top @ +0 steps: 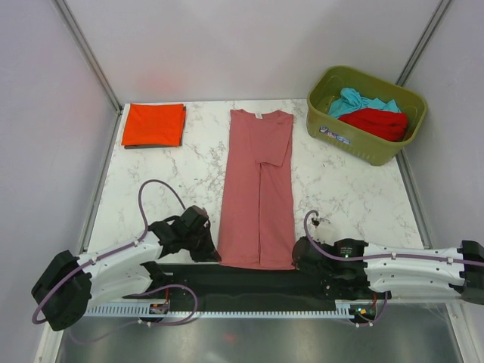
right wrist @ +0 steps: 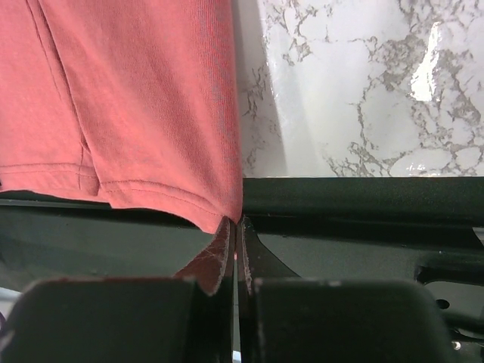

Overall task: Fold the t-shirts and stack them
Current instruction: Fold the tshirt

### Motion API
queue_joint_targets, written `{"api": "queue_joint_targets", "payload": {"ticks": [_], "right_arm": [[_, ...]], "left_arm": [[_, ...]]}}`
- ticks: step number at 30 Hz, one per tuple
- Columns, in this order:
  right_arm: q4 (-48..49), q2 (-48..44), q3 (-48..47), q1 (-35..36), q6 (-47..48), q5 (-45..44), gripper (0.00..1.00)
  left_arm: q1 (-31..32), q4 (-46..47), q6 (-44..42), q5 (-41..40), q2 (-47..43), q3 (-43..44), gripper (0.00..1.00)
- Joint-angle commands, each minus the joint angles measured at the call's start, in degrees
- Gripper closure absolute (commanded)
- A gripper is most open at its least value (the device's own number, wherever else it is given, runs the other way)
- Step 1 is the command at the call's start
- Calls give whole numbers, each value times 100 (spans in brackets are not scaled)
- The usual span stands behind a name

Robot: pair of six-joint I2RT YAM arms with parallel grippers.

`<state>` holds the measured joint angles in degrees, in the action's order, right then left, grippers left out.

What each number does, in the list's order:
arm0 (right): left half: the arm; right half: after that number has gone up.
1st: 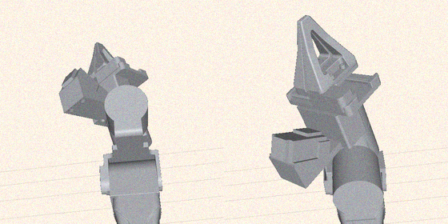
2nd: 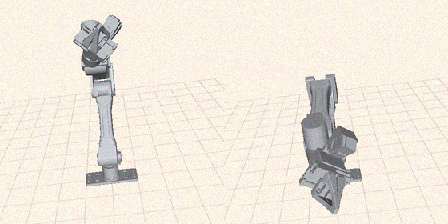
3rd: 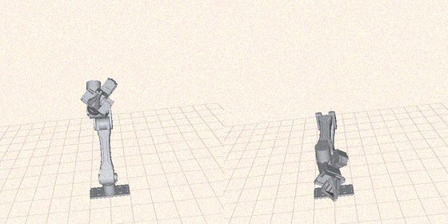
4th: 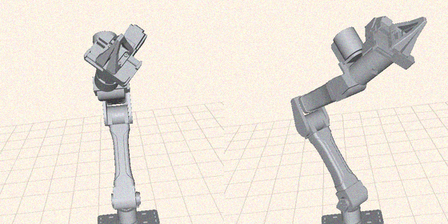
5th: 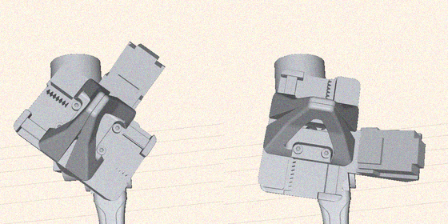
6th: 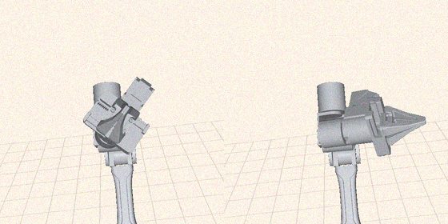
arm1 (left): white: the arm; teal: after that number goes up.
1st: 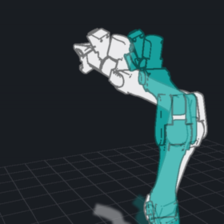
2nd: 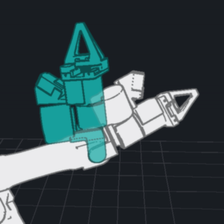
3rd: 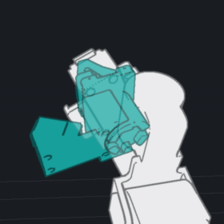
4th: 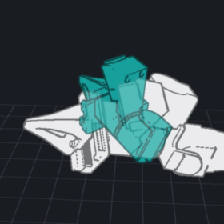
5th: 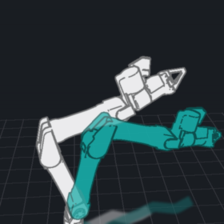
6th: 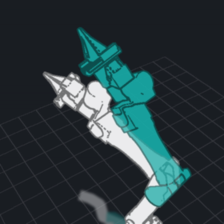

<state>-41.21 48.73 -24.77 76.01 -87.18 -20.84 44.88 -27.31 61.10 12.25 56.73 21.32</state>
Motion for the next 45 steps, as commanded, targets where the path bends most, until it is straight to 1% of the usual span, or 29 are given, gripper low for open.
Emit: {"api": "queue_joint_targets", "payload": {"ticks": [1, 5, 8, 13, 14, 15, 16, 17, 18, 19, 20, 22, 26, 28, 29, 33, 35, 37, 41, 45], "right_arm": [[-71, 40, -202, 19, 130, -200, 100], [-107, 285, -510, 11, 323, -587, 100], [-150, 557, -853, -235, 753, -658, 100], [-168, 734, -1266, -832, 1552, -650, 100], [-185, 726, -1301, -938, 1668, -632, 100], [-186, 717, -1363, -1208, 1799, -614, 100], [-177, 708, -1407, -1368, 2105, -605, 100], [-168, 743, -1451, -1535, 2300, -588, 100], [-151, 778, -1564, -1841, 2493, -597, 100], [-98, 822, -1626, -1966, 2678, -597, 100], [33, 944, -1688, -2071, 3097, -614, 100], [227, 1120, -1846, -2318, 3486, -649, 100], [728, 1883, -2136, -2818, 4373, -614, 100], [930, 2174, -2373, -2986, 4630, -457, 100], [1105, 2454, -2461, -3065, 4761, -430, 100], [1335, 3194, -3128, -3582, 5219, -193, 100], [1440, 3616, -3322, -3759, 5482, 87, 100], [1545, 3958, -3560, -3953, 5667, 176, 100], [1616, 4329, -3850, -4312, 5852, 467, 100], [1625, 4513, -4113, -4568, 5993, 756, 100]], "left_arm": [[56, 103, 183, 32, -30, 346, 98], [47, 103, 104, 41, 109, 609, 98], [38, 103, -19, 49, 355, 891, 98], [12, 25, -238, -47, 857, 1339, 98], [-67, -2, -291, -117, 910, 1409, 98], [-128, -37, -344, -135, 1014, 1584, 98], [-190, -72, -484, -135, 1068, 1655, 98], [-373, -116, -555, -144, 1120, 1734, 98], [-479, -125, -625, -153, 1182, 1883, 98], [-568, -134, -782, -135, 1313, 1971, 98], [-777, -152, -854, -118, 1410, 2068, 98], [-989, -143, -1081, -74, 1621, 2358, 98], [-1542, -143, -1363, 93, 2279, 2885, 98], [-1675, -143, -1478, 102, 2500, 3219, 98], [-1789, -134, -1513, 119, 2753, 3342, 98], [-2053, -125, -1654, 339, 3377, 3965, 98], [-2176, -125, -1733, 400, 3581, 4160, 98], [-2256, -134, -1777, 480, 3854, 4432, 98], [-2466, -134, -1839, 629, 4275, 5082, 98], [-2572, -143, -1847, 778, 4706, 5487, 98]]}}
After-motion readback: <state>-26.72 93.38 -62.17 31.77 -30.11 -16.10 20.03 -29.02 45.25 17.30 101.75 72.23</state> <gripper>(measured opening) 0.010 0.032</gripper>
